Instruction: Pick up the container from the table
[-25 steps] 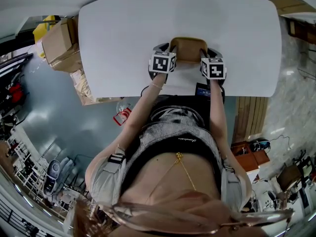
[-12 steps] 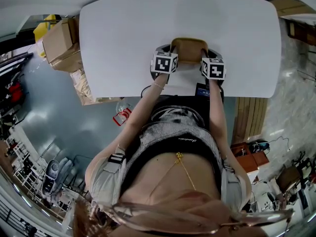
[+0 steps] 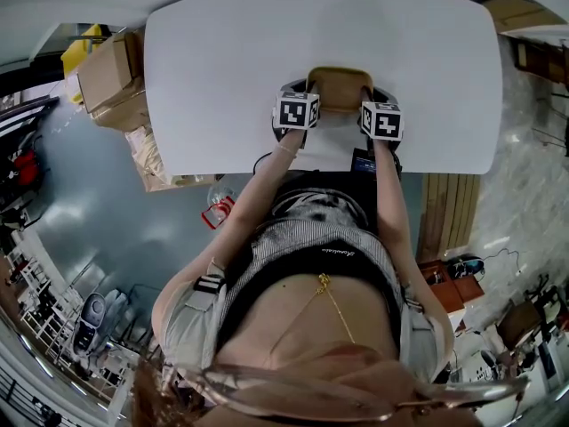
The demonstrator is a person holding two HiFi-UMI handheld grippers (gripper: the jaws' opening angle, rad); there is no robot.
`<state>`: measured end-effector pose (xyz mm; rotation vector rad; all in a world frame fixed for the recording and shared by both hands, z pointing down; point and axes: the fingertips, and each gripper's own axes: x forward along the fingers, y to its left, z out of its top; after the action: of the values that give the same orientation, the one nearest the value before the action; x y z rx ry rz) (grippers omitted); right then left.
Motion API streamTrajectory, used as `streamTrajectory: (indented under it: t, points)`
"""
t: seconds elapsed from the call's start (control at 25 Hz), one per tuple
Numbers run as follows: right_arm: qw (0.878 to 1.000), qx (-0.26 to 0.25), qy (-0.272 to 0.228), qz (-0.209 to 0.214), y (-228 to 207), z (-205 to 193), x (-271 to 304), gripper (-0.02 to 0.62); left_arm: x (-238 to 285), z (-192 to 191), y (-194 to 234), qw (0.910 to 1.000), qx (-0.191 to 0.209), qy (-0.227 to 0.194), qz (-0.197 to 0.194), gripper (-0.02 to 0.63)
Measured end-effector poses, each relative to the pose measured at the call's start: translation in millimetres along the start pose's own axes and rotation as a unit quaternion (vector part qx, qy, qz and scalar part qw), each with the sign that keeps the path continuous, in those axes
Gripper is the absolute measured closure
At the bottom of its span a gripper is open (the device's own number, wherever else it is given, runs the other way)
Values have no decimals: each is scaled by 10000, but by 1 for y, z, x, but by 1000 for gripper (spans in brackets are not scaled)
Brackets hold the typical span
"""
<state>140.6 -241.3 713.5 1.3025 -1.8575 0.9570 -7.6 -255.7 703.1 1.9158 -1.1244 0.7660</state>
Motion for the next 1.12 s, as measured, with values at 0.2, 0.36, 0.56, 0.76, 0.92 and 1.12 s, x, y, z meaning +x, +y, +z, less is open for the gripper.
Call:
streamTrajectory:
  t: [0.2,0.36,0.56,0.76,0.92,1.12]
  points:
    - [10000,71,-27,11,-1,-1,-2,531,-1,-1,-3,10000,-15,-17,54,554]
    - [9999,99,-21,-1,-2,1,-4,531,-1,0,-3,9999,75,-12,91,554]
    - [9999,128,-6,-14,-2,1,-7,531,2,-4,-4,9999,108,-11,44,552]
    - [9999,171,-15,21,-2,2,-7,531,2,-4,-4,9998,118,-88,93,553]
    - [9998,199,-16,78,-2,2,-6,531,2,-3,-4,9998,114,-102,99,553]
    - [9998,156,18,123,-3,3,-5,529,2,-2,-3,9999,2,-118,75,554]
